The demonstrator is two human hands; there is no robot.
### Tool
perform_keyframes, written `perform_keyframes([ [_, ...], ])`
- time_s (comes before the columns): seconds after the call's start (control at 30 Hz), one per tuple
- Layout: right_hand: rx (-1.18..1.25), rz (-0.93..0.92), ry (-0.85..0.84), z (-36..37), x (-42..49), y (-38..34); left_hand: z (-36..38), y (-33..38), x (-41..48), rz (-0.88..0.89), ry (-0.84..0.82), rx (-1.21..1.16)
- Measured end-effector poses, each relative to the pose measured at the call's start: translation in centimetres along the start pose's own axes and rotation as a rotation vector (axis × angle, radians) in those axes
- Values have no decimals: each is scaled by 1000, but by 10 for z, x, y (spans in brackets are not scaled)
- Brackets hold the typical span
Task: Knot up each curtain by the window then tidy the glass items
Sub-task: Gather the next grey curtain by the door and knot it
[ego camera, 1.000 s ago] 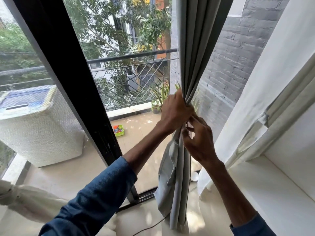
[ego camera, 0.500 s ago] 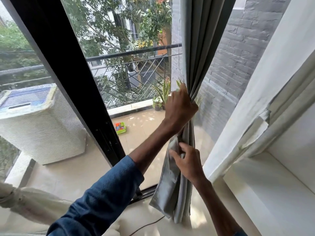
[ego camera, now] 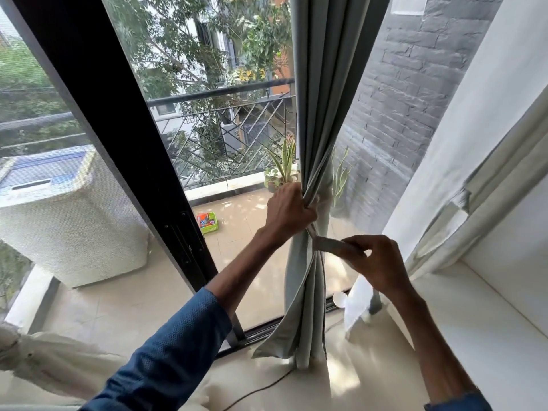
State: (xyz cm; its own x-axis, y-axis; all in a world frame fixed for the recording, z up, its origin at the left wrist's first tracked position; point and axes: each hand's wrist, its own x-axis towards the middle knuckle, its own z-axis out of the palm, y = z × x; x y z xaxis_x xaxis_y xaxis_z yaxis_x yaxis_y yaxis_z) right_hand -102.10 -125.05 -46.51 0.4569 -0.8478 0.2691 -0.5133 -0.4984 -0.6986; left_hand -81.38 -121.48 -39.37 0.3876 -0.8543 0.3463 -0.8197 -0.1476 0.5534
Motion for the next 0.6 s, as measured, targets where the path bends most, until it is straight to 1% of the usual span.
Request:
perform_keyframes([
  [0.13,66,18,8,-23,12,7,2,0,-2,77,-86,-221],
  [0.27,142,34,-29,-28,23,20,4,-5,-5,89,-149,-328],
  [0.43,74,-21,-27,-25,47,20,-1,-9,-8,158,-287,-371],
  [0.6,1,-52,-75,-14,62,10,2,-26,0,139,-334,-278],
])
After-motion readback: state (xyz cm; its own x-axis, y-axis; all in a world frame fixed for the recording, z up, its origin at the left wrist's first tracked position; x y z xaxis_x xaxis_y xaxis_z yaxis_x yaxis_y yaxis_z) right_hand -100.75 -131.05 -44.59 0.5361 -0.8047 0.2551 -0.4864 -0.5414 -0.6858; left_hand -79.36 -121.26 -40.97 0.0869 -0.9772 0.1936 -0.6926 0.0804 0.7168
